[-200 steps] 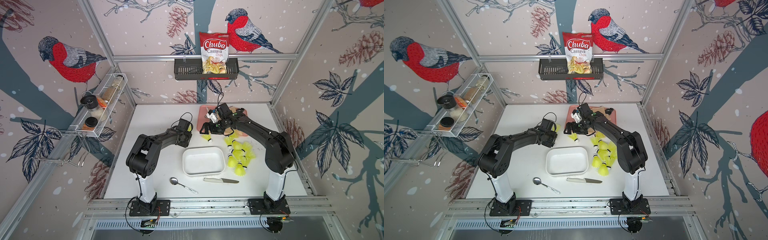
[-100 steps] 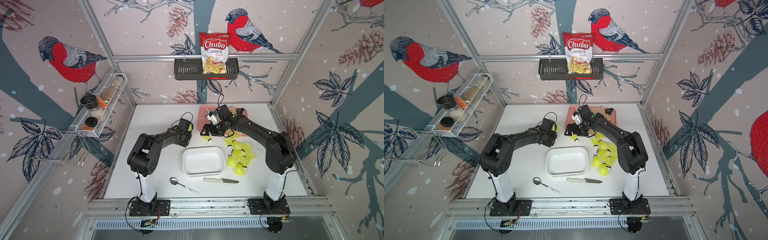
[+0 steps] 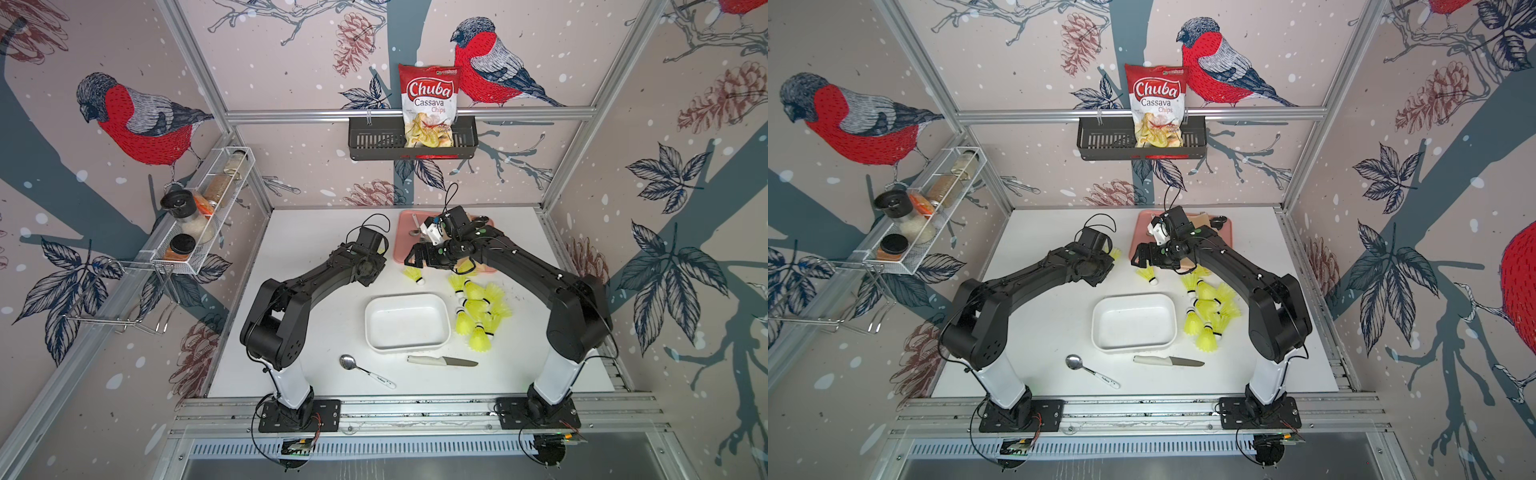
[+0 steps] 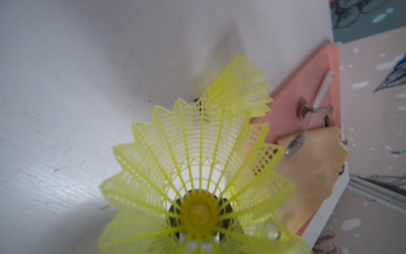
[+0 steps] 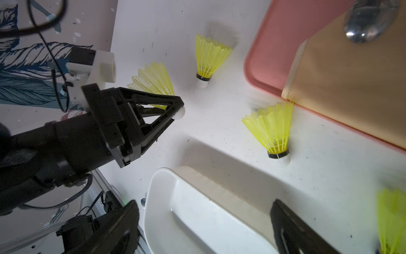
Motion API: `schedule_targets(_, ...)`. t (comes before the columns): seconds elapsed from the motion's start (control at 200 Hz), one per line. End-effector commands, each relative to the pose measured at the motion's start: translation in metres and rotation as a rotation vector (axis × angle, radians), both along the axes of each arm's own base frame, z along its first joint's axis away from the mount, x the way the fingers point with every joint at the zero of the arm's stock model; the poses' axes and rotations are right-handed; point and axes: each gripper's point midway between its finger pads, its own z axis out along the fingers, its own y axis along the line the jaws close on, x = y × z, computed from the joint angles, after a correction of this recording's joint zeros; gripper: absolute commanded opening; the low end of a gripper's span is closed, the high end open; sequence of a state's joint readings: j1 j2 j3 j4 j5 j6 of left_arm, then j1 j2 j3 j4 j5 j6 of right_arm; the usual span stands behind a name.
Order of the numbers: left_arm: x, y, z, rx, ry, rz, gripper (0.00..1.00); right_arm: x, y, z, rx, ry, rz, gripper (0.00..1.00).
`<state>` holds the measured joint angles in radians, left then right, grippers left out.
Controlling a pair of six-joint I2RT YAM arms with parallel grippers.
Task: Put the shuttlecocks into the storage box
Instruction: Pick up the shuttlecock at the center of the board, then place the shuttlecock in the storage box.
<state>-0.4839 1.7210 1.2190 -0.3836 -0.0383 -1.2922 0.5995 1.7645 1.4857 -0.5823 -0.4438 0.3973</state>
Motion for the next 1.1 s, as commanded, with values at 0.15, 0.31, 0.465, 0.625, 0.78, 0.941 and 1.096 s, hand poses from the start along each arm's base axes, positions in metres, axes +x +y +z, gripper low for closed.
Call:
schedule_targets(0.15,-0.076,-0.023,0.042,0.144,-0.021,-0.377,0.2,-0.033,-0.025,0.023,-0.006,-0.021,-0.107,0.94)
schedule_targets(0.31,-0.137,-0.03,0.042,0.168,0.039,-0.501,0.2,-0.068,-0.045,0.014,-0.063,0.017,-0.15,0.94)
schedule_targets(0.465,-0.185,-0.032,0.023,0.158,0.092,-0.544,0.17,-0.098,-0.053,0.001,-0.081,0.057,-0.145,0.94)
schedule_targets(0.625,-0.209,-0.037,-0.006,0.168,0.145,-0.568,0.17,-0.121,-0.054,-0.015,-0.101,0.102,-0.123,0.93)
schedule_targets(0.78,-0.21,-0.033,-0.018,0.218,0.166,-0.555,0.17,-0.135,-0.057,-0.028,-0.121,0.139,-0.121,0.93)
schedule_targets(0.941,-0.209,-0.029,-0.03,0.283,0.207,-0.563,0.17,-0.139,-0.065,-0.032,-0.135,0.14,-0.142,0.93)
schedule_targets(1.096,-0.204,-0.027,-0.038,0.355,0.232,-0.589,0.18,-0.138,-0.068,-0.033,-0.149,0.134,-0.152,0.93)
